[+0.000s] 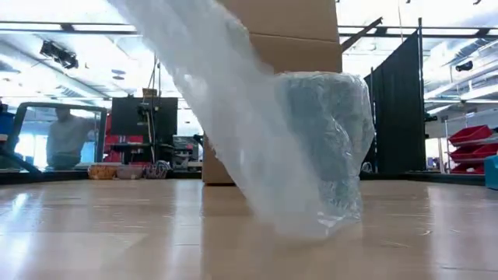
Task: Wrap mug
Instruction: Wrap the blue cup with bubble wrap
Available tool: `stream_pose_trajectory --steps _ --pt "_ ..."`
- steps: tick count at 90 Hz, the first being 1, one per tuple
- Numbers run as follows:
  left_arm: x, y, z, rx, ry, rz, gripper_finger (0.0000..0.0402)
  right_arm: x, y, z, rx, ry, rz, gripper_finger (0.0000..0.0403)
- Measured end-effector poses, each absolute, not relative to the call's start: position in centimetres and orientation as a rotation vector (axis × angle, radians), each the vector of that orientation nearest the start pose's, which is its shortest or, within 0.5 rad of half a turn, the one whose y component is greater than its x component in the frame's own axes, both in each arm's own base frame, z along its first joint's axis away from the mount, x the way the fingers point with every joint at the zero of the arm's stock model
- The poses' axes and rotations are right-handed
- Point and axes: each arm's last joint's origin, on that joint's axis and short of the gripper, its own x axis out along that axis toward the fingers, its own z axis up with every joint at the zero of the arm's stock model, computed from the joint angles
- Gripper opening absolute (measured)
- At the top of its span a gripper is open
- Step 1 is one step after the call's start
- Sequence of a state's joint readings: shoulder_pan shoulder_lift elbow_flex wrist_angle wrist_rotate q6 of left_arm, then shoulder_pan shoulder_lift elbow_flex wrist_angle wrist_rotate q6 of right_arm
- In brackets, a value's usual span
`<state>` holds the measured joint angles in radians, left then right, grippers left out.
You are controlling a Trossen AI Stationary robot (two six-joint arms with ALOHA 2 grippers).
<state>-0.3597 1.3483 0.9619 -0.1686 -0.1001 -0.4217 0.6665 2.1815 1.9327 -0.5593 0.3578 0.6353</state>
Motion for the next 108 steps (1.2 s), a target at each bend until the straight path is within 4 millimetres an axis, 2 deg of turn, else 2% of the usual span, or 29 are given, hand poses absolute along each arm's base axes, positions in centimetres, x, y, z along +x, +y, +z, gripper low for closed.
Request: stream_pose_trajectory --steps 16,38,60,72,91,98,108 --pt "28.0 -10.2 28.0 -0.305 0.503 -0.154 0.0000 36.6 29.6 26.8 0.205 0.787 -0.013 0.0173" --pt "28.8 -10.5 28.2 -0.325 0.432 -0.171 0.0000 33.1 29.1 28.6 0.198 0.855 -0.145 0.0181" --pt "30.6 -11.4 26.8 -0.342 0.395 -0.246 0.0000 30.8 27.7 28.1 0.138 0.932 -0.373 0.0177" --pt "31.6 -11.8 25.9 -0.330 0.379 -0.269 0.0000 30.4 26.8 27.8 0.121 0.983 -0.457 0.0176" --pt "33.1 -12.4 24.2 -0.342 0.359 -0.325 0.0001 31.2 25.7 27.8 0.085 0.994 -0.475 0.0175" --pt "33.5 -12.7 23.8 -0.349 0.335 -0.349 0.0001 31.3 24.6 28.3 0.046 0.997 -0.506 0.0172" --pt "34.1 -12.9 23.2 -0.354 0.312 -0.361 0.0001 31.1 23.0 29.9 0.013 0.988 -0.546 0.0166"
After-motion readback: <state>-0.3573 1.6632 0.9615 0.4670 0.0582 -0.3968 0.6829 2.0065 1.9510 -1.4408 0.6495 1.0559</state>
